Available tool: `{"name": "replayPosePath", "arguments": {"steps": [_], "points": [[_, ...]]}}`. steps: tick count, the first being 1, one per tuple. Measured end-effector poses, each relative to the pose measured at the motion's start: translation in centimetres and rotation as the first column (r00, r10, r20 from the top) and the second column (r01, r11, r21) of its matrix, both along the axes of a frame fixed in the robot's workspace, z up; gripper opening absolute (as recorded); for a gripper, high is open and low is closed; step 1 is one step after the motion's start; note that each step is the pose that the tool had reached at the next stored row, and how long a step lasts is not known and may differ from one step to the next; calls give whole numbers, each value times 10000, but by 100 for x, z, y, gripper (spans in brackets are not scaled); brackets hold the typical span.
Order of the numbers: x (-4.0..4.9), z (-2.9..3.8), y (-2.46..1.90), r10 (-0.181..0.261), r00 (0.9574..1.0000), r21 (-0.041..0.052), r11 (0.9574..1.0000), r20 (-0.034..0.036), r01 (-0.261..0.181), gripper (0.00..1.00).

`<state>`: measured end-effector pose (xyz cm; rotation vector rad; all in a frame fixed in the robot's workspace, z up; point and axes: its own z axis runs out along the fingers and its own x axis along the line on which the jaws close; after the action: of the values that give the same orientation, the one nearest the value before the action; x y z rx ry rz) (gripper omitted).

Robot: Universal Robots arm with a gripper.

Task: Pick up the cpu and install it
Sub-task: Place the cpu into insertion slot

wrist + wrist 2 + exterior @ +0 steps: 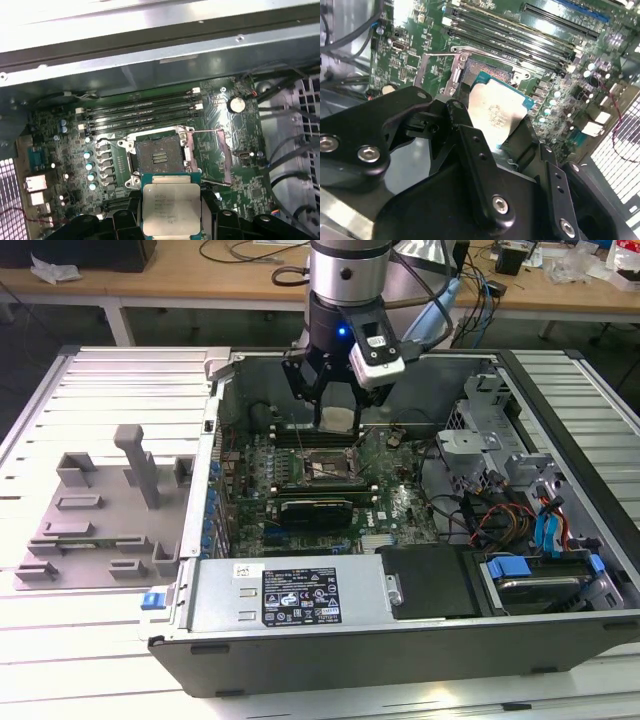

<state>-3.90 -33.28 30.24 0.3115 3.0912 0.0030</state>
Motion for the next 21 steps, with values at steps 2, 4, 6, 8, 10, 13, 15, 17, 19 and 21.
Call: {"name": "replayPosePath", "arguments": {"steps": [2,4,6,8,10,13,15,17,19,21], "points": [[0,0,0,-366,9993,0,9993,0,366,55],[0,0,0,-558,9984,0,9984,0,558,55],[0,0,0,-944,9955,0,9955,0,944,55],[0,-1,0,-1476,9891,0,9891,0,1476,55],[0,-2,0,-1939,9810,1,9810,0,1939,55],[0,-3,0,-2682,9634,0,9634,0,2682,55],[0,-4,0,-3054,9522,0,9522,0,3054,55],[0,-5,0,-3452,9385,0,9385,0,3452,55],[0,-6,0,-3876,9218,0,9218,0,3876,55],[0,-6,0,-4138,9103,0,9103,0,4138,55]]}}
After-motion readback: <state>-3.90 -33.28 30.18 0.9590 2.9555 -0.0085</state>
